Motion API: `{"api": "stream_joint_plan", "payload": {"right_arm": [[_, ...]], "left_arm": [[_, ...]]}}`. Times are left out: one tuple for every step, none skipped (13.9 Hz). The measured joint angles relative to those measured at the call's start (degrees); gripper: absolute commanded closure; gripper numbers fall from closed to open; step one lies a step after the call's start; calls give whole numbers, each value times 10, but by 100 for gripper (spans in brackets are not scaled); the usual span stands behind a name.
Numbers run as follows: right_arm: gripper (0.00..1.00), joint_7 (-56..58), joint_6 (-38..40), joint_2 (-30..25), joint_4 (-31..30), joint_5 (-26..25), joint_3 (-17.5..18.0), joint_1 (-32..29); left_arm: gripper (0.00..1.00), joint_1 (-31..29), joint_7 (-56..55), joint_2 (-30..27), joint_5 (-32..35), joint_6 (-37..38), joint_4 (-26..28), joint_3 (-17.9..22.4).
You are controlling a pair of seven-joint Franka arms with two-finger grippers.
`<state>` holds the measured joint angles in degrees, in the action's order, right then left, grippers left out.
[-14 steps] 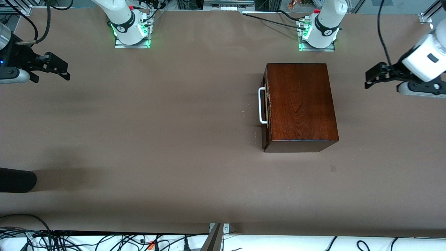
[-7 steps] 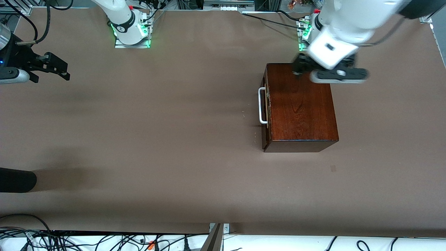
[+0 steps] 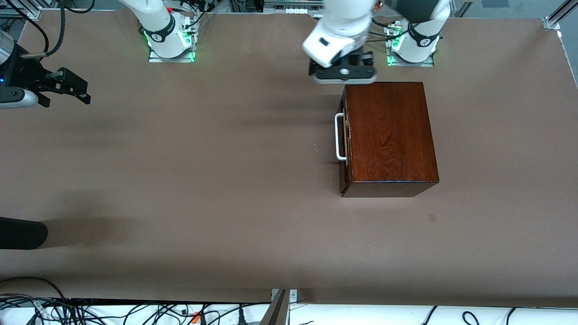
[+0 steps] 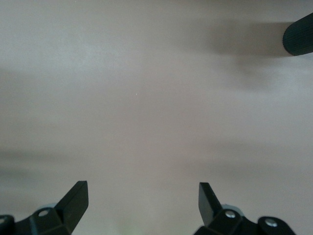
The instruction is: Open drawer, take yellow block, close drawer
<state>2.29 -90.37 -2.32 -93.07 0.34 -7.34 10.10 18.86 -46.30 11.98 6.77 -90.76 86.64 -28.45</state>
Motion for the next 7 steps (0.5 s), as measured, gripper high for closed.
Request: {"api": "stream_joint_plan", "payload": {"right_arm": [[0, 0, 0, 0, 0, 0, 0, 0], [0, 0, 0, 0, 0, 0, 0, 0], [0, 0, 0, 0, 0, 0, 0, 0], [0, 0, 0, 0, 0, 0, 0, 0], [0, 0, 0, 0, 0, 0, 0, 0], [0, 0, 0, 0, 0, 0, 0, 0], [0, 0, 0, 0, 0, 0, 0, 0]], "left_arm": [[0, 8, -2, 11, 9, -1, -2, 0], [0, 12, -2, 22, 20, -2, -6, 0], [0, 15, -2, 34, 29, -2, -9, 0], [0, 18, -2, 44, 39, -2, -11, 0], [0, 20, -2, 56, 50, -2, -12, 0], [0, 22, -2, 67, 62, -2, -13, 0], [0, 24, -4, 79, 72, -7, -13, 1]]}}
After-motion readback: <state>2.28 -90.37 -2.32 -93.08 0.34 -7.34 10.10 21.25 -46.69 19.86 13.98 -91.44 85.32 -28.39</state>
